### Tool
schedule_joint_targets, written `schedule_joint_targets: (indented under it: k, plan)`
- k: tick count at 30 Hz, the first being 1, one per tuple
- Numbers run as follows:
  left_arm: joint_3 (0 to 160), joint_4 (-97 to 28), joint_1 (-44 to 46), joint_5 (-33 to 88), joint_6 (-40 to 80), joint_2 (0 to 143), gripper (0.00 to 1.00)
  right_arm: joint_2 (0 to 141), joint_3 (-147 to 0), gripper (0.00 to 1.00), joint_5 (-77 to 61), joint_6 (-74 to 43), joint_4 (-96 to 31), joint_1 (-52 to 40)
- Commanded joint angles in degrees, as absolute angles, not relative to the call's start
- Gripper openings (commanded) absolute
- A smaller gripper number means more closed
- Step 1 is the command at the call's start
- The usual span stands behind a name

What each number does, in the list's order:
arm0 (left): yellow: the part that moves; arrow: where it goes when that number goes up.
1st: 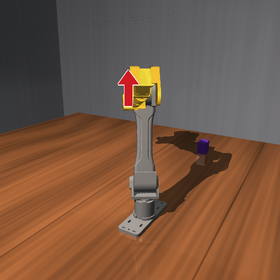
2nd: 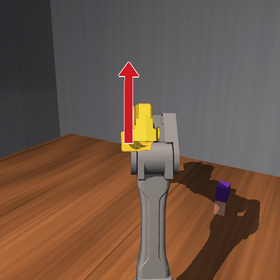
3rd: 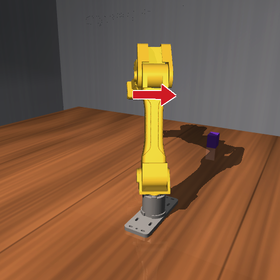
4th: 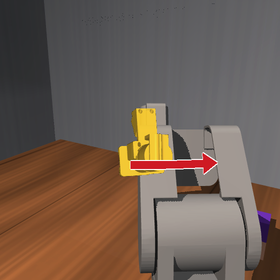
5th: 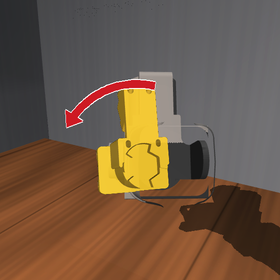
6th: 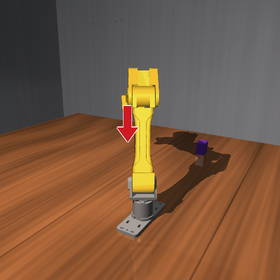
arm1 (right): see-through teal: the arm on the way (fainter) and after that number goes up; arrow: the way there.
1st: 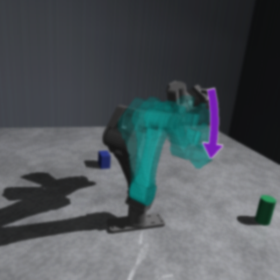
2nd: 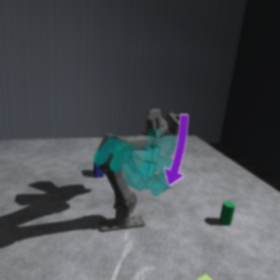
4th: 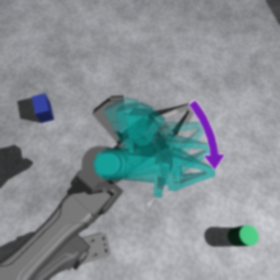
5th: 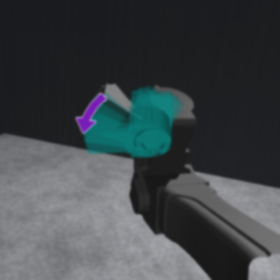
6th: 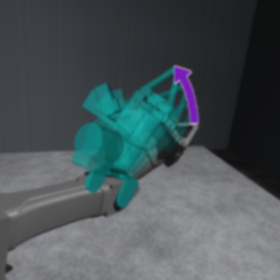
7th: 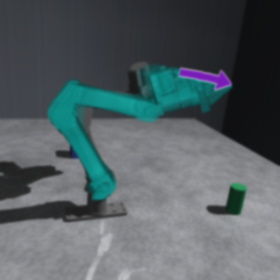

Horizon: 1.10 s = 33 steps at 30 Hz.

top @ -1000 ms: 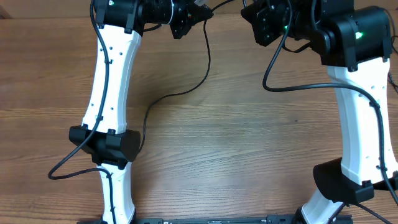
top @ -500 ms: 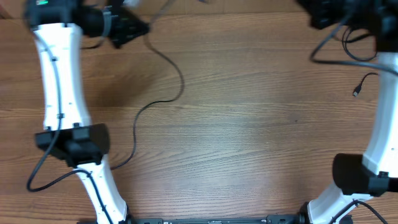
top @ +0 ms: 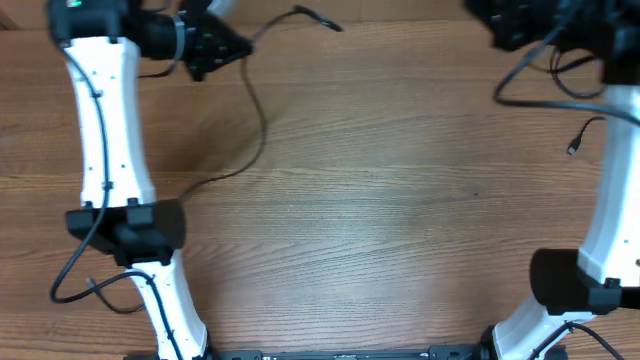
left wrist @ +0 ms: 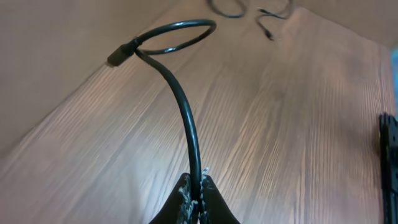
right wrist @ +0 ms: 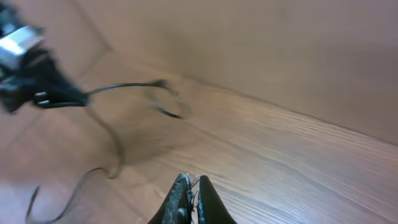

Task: Untangle cables
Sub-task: 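Pull the cable ends apart, left gripper left, right gripper right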

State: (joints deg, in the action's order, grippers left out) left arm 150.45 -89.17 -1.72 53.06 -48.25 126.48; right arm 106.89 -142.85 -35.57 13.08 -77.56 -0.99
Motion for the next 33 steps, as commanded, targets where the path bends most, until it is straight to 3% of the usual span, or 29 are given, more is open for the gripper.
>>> schedule_joint_targets:
  k: [1,10,11,12,13,19,32,33]
  plan:
    - [150.5,-87.26,1.93,50.41,-48.05,126.28,0.04,105.23,-142.85,0.04,-28.95,13.96,-77.36,-5.15]
    - [150.5,-86.8,3.79,47.83,-45.95,126.26,0.04,106.5,-139.57,0.04,-27.0,16.36,-77.54,-9.37]
    - [150.5,-86.8,3.77,47.83,-45.54,126.26,0.04,106.8,-139.04,0.12,-27.0,16.36,-77.54,-9.37]
    - [150.5,-86.8,3.77,47.81,-45.15,126.26,0.04,107.26,-137.97,0.6,-27.11,16.36,-77.52,-9.39]
    - [150.5,-86.83,3.77,47.86,-45.06,126.26,0.05,107.46,-137.23,0.64,-27.29,16.36,-77.49,-9.39]
    - [150.5,-86.87,3.84,47.92,-44.93,126.26,0.04,109.86,-130.96,0.66,-32.01,18.94,-72.58,-11.4]
    - [150.5,-89.71,5.61,47.51,-44.99,126.26,0.04,118.72,-126.98,0.66,-24.84,26.11,-60.45,-18.13]
    - [150.5,-89.8,5.69,47.4,-44.99,126.26,0.04,119.0,-126.98,0.5,-24.71,26.11,-60.4,-18.15]
